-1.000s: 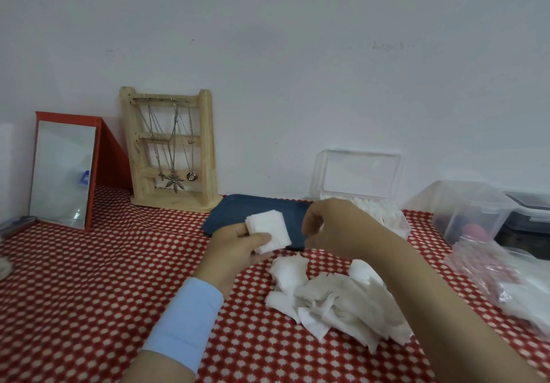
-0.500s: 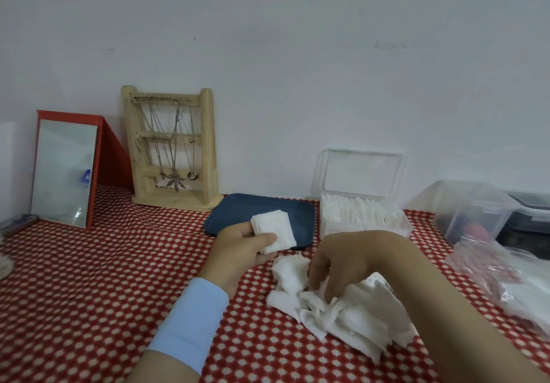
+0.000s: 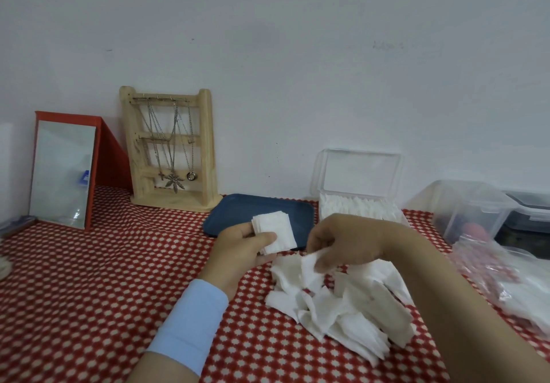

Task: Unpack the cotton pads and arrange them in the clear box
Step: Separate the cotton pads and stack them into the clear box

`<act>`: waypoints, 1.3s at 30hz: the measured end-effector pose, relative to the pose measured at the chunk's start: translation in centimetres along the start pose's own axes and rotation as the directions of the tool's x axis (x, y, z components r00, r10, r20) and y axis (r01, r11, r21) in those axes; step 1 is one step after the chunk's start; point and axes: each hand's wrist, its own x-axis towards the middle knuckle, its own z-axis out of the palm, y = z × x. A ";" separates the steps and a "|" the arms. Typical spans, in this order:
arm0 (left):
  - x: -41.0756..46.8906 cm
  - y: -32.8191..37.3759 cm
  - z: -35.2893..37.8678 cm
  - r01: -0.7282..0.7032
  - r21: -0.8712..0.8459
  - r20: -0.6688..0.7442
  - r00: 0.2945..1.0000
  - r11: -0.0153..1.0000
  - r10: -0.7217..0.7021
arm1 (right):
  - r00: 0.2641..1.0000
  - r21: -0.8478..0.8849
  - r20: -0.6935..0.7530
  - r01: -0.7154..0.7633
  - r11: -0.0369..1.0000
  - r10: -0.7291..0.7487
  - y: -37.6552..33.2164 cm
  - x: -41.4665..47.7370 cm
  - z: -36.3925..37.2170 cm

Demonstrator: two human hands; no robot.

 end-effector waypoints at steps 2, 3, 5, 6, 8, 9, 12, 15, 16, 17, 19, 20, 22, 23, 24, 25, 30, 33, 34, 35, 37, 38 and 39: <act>0.0 0.0 0.0 0.024 -0.060 0.005 1.000 0.998 -0.024 | 0.990 0.223 -0.136 0.064 0.973 -0.034 0.4 -0.1 -0.6; 0.0 0.1 0.0 0.042 -0.094 0.005 0.999 0.995 -0.042 | 0.982 0.329 -0.184 0.093 0.940 -0.033 0.4 -0.2 -0.8; 0.0 0.1 0.1 0.067 -0.133 -0.004 0.998 0.989 -0.068 | 0.976 0.441 -0.215 0.116 0.890 -0.020 0.4 -0.3 -1.0; 0.0 0.0 0.1 0.069 -0.136 -0.004 0.998 0.988 -0.070 | 0.976 0.463 -0.215 0.112 0.879 -0.011 0.5 -0.2 -0.9; -0.1 -0.1 0.3 0.064 -0.140 0.009 0.998 0.988 -0.064 | 0.974 0.519 -0.226 0.094 0.850 0.030 0.5 0.1 -0.6; -0.2 -0.1 0.4 0.061 -0.143 0.018 0.998 0.988 -0.059 | 0.969 0.558 -0.239 0.087 0.826 0.059 0.4 0.1 -0.6; -0.5 -0.2 0.7 0.053 -0.144 0.052 0.998 0.988 -0.046 | 0.962 0.658 -0.250 0.087 0.748 0.109 0.0 0.0 -0.9; -0.5 -0.2 1.0 0.050 -0.121 0.075 0.996 0.991 -0.041 | 0.976 0.742 -0.194 0.077 0.666 0.103 -0.8 -0.2 -1.0; -0.5 -0.2 1.1 0.047 -0.113 0.083 0.996 0.992 -0.038 | 0.977 0.751 -0.186 0.072 0.656 0.106 -0.9 -0.2 -0.9; -0.6 -0.3 1.1 0.046 -0.109 0.089 0.995 0.993 -0.037 | 0.977 0.757 -0.181 0.065 0.650 0.112 -1.0 -0.1 -0.9; -0.6 -0.3 1.1 0.049 -0.116 0.099 0.994 0.992 -0.037 | 0.975 0.764 -0.178 0.053 0.643 0.131 -1.2 0.1 -0.6; -0.6 -0.3 1.2 0.053 -0.130 0.111 0.993 0.990 -0.039 | 0.971 0.757 -0.186 0.047 0.652 0.147 -1.3 0.2 -0.4; -0.7 -0.2 1.2 0.068 -0.180 0.148 0.988 0.981 -0.042 | 0.957 0.712 -0.222 0.026 0.702 0.190 -1.5 0.5 0.0; -0.7 -0.1 1.3 0.078 -0.205 0.167 0.985 0.976 -0.043 | 0.947 0.680 -0.241 0.008 0.733 0.213 -1.7 0.6 0.2; -0.8 0.0 1.4 0.086 -0.226 0.180 0.983 0.970 -0.045 | 0.936 0.651 -0.260 -0.011 0.759 0.237 -1.9 0.7 0.4; -0.9 0.1 1.4 0.092 -0.243 0.185 0.982 0.966 -0.047 | 0.925 0.632 -0.277 -0.028 0.774 0.260 -2.0 0.7 0.5; -1.2 0.3 1.7 0.093 -0.283 0.165 0.985 0.955 -0.047 | 0.888 0.575 -0.348 -0.052 0.817 0.301 -2.0 0.9 0.6; -1.3 0.4 1.7 0.105 -0.300 0.173 0.983 0.948 -0.054 | 0.879 0.552 -0.358 -0.072 0.830 0.315 -2.0 0.8 0.5; -1.2 0.4 1.7 0.108 -0.309 0.174 0.983 0.945 -0.055 | 0.877 0.548 -0.360 -0.078 0.833 0.318 -2.1 0.7 0.5; -1.2 0.5 1.8 0.107 -0.319 0.174 0.983 0.942 -0.053 | 0.875 0.543 -0.363 -0.080 0.836 0.320 -2.2 0.7 0.5; -1.3 0.5 1.8 0.096 -0.324 0.167 0.985 0.941 -0.043 | 0.875 0.531 -0.367 -0.082 0.843 0.316 -2.3 0.7 0.6; -1.3 0.5 1.8 0.080 -0.300 0.160 0.987 0.950 -0.033 | 0.876 0.522 -0.369 -0.082 0.849 0.312 -2.4 0.8 0.7; -1.2 0.4 1.8 0.058 -0.264 0.152 0.988 0.963 -0.018 | 0.876 0.513 -0.374 -0.080 0.855 0.306 -2.5 0.8 0.7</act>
